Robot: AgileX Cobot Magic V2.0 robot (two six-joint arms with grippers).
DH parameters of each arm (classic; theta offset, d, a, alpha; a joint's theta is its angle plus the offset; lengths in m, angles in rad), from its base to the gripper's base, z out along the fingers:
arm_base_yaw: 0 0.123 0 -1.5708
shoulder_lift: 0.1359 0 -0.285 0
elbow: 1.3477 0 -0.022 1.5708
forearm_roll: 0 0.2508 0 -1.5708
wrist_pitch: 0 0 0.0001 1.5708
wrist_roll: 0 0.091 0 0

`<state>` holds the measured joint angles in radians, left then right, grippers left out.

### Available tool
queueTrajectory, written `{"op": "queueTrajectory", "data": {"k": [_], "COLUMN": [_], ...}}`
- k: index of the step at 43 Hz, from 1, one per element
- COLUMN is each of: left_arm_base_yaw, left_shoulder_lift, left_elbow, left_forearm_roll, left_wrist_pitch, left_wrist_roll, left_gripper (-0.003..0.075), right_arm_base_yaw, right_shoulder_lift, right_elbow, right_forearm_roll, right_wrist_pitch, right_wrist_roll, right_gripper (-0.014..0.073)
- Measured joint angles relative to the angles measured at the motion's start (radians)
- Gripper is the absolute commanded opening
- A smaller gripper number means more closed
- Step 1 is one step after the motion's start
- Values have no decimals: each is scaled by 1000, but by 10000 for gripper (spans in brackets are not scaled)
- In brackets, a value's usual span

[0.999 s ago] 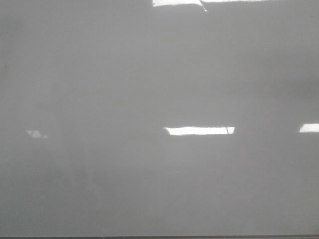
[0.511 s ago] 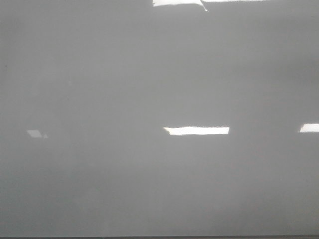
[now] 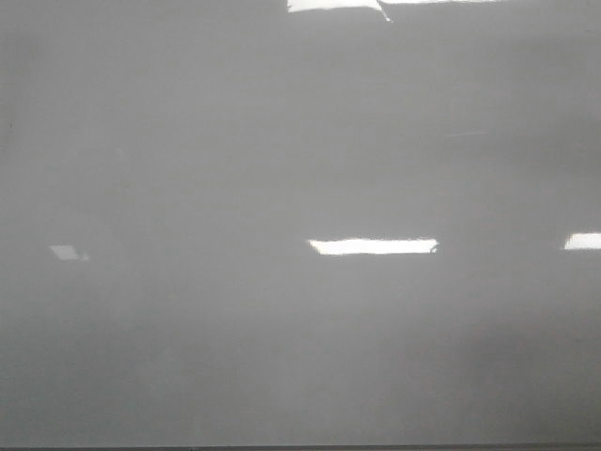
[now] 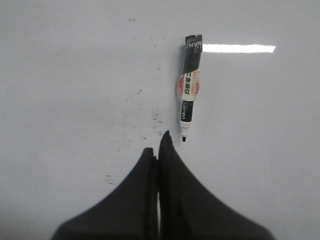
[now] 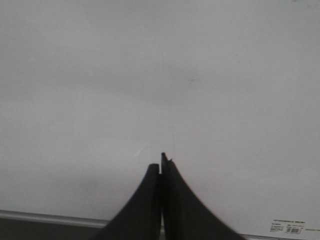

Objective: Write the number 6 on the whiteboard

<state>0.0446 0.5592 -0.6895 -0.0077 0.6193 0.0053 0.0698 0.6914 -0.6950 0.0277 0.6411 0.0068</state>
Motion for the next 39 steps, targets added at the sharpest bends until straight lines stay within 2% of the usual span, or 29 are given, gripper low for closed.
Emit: {"op": "queueTrajectory", "data": {"k": [10,13,16,21,26,39], "left_arm_base_yaw": [-37,-59,-84,-116,-116,-98], "left_shoulder_lift": [35,55,81,137,205,403], "left_elbow": [0,0,0,0,0,0], "left_forearm_roll": [-27,-25,-23,-21,-19,-25], "left_wrist_pitch": [0,0,0,-20,-41,-189], "left_wrist_roll": [0,2,13,20,19,19], "left_gripper": [-5,66,171,402,539,546], "right_arm_base_yaw": [36,36,36,36,36,36], "right_shoulder_lift": [0,0,0,0,0,0], "right_elbow": [0,0,0,0,0,15], "right_forearm_roll": [0,0,0,0,0,0], "right_wrist_pitch": [11,11,11,11,11,11], "right_wrist_roll": [-7,-7,-7,-7,-7,-7], "right_gripper": [395,461,498,505,505,505]}}
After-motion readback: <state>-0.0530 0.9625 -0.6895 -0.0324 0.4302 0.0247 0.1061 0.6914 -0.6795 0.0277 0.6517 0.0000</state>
